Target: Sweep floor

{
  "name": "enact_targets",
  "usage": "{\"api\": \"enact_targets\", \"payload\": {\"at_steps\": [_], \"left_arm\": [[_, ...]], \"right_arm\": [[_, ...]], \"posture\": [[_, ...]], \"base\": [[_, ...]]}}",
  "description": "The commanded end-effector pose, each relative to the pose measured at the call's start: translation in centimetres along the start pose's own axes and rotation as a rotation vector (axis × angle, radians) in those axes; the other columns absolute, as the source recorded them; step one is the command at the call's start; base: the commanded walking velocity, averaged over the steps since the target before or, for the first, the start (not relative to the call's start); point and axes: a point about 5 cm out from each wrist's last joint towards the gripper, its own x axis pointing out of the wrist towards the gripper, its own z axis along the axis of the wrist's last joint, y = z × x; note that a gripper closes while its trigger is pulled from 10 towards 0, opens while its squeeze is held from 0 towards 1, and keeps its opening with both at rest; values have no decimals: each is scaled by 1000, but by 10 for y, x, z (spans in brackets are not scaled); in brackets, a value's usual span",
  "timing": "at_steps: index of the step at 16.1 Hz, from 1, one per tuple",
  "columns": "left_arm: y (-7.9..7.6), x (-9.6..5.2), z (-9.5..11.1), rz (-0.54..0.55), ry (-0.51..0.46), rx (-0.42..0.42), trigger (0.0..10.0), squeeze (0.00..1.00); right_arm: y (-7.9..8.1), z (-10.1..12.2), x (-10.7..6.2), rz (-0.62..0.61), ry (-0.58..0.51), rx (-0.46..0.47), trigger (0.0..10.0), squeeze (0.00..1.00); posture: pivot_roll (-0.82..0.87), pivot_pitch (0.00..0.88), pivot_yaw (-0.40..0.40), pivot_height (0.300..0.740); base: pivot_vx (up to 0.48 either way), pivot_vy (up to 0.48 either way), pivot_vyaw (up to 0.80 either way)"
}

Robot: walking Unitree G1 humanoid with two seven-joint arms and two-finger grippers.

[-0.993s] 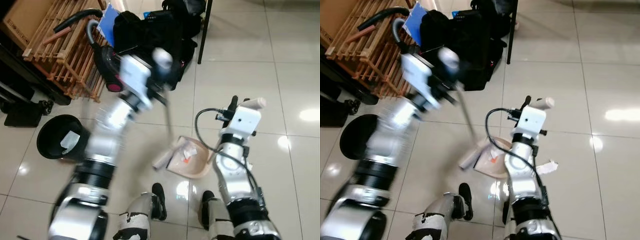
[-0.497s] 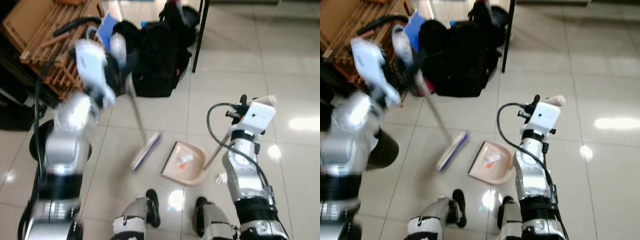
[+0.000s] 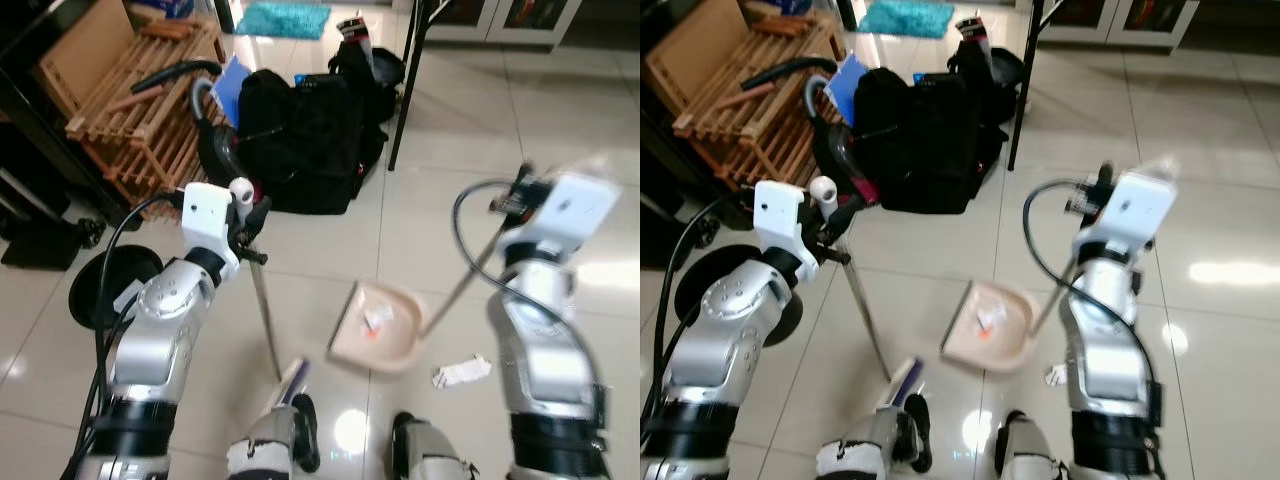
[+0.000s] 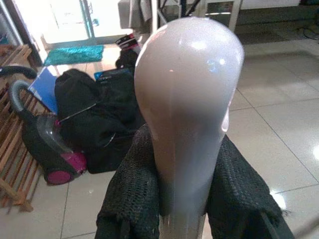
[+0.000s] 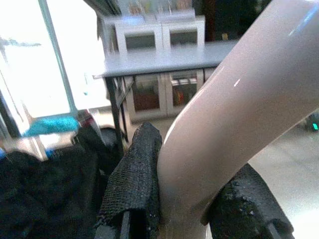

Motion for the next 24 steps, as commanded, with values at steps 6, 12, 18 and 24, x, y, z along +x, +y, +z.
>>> {"api": "enact_targets", "payload": {"at_steps": [6,12,18,24], "left_arm": [[1,-10,0,4,16,78,10000,0],[-8,-27,-6,-20,51,62,10000,0],[-10,-38,-8,-3,68,55,10000,0],[-11,-47,-9,1,88,58,10000,0]], "right_arm": [[-6,31,-4,13,14,57,10000,0],[-1,38,-11,82,92,100,10000,0],[7,39,-11,153,168,120,10000,0],[6,38,-15,167,220,139,10000,0]], "posture": [[-55,106,86,740],[-39,114,76,740],[-32,112,58,740],[-32,118,45,740]], "base": [[0,0,0],[0,0,0],[0,41,0],[0,350,0]]}}
